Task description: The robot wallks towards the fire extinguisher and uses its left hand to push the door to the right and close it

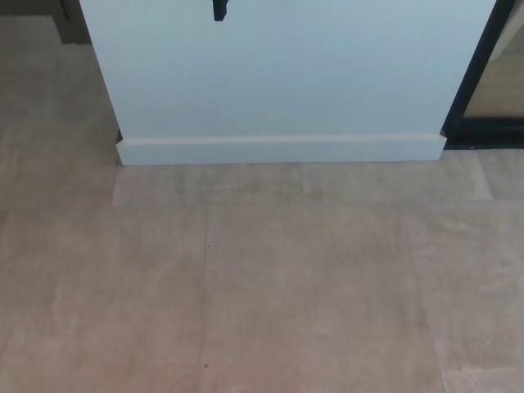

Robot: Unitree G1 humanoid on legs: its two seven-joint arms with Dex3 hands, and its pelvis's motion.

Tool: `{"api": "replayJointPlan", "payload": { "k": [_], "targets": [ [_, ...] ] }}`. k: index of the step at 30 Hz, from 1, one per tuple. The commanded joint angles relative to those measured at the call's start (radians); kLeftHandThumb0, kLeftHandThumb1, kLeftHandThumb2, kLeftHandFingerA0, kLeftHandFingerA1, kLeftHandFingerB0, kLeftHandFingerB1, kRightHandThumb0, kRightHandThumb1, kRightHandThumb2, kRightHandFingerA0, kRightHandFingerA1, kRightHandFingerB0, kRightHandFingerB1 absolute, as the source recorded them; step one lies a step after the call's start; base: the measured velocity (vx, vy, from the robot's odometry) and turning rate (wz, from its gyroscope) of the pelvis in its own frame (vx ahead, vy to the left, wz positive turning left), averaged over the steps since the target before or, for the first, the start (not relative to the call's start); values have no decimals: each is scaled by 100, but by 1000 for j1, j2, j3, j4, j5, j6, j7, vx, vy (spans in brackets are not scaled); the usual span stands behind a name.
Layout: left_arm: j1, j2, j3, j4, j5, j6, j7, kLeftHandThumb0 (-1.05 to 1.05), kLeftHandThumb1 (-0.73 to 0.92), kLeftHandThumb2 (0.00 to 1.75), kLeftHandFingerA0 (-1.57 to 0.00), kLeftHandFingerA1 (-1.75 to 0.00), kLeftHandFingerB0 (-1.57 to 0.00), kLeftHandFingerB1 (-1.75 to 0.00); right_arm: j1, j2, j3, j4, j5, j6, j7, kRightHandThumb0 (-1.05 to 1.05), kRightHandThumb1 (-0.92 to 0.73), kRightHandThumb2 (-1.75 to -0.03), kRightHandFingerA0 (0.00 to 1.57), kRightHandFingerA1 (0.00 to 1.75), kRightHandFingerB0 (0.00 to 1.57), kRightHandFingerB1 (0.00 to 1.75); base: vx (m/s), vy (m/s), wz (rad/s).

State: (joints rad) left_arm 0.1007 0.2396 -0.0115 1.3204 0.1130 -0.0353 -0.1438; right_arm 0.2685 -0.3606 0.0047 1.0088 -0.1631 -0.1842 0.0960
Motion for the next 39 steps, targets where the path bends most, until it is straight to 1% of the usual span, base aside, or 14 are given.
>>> {"api": "replayJointPlan", "payload": {
  "k": [1,2,4,11,14,15,17,21,23,24,28,30,34,39],
  "targets": [
    [-2,15,4,3,8,-25,-8,-53,49,55,-44,-52,-51,-38,-4,-18,2,2,-5,-31,-13,-56,-36,-70,25,54,22,43,194,-35,11],
    [-2,13,8,3,4,-25,-10,-53,48,55,-44,-52,-52,-39,-1,-21,5,-5,-9,-32,-11,-54,-44,-54,28,48,27,33,213,91,24],
    [0,13,7,3,7,-31,-12,-56,48,56,-41,-53,-50,-39,1,-21,2,-4,-2,-39,-4,-52,-44,-53,26,48,28,32,71,-22,18],
    [4,14,-8,4,22,-33,-11,-55,49,55,-44,-53,-46,-37,8,-19,-4,-13,11,-33,2,-52,-44,-54,26,49,28,35,-32,-16,-5],
    [8,14,-6,2,18,-32,-7,-56,49,55,-43,-51,-45,-36,-5,-14,-9,16,15,-36,1,-49,-43,-54,26,48,29,33,77,204,-19],
    [8,14,-5,3,16,-30,-7,-58,46,55,-42,-51,-45,-36,-9,-12,-12,22,19,-33,4,-48,-44,-54,26,47,28,33,164,291,-57],
    [6,14,0,5,10,-28,-9,-56,46,55,-42,-51,-45,-37,-16,-12,-13,31,18,-31,5,-48,-44,-54,26,46,28,33,224,590,5],
    [4,16,5,7,9,-31,-13,-56,48,55,-43,-51,-46,-37,-27,-15,1,52,-2,-50,-13,-50,-45,-54,27,47,29,32,199,143,5],
    [4,17,3,7,11,-33,-15,-56,49,55,-43,-51,-46,-36,8,-11,-14,-21,23,-35,6,-48,-44,-54,23,49,28,34,213,22,11],
    [3,16,6,7,8,-32,-16,-57,47,55,-42,-51,-45,-36,0,-10,-15,-10,22,-31,3,-47,-44,-54,25,47,28,32,179,-25,13],
    [6,15,12,7,5,-38,-21,-58,46,55,-42,-52,-45,-37,-25,-12,-8,35,7,-40,-12,-52,-43,-53,27,50,29,34,196,-99,10],
    [6,13,9,7,10,-36,-18,-57,46,55,-42,-52,-45,-36,-32,-15,-4,41,2,-41,-13,-50,-43,-54,28,49,29,32,254,-196,34],
    [4,11,11,6,9,-32,-22,-57,46,55,-41,-52,-44,-36,-24,-15,-1,29,4,-48,-12,-51,-44,-53,27,47,28,32,327,-386,16],
    [-2,10,12,6,10,-26,-22,-55,48,55,-42,-50,-45,-36,-34,-14,-7,36,16,-44,-1,-50,-43,-54,26,47,28,32,301,-119,-3]
  ]
}}
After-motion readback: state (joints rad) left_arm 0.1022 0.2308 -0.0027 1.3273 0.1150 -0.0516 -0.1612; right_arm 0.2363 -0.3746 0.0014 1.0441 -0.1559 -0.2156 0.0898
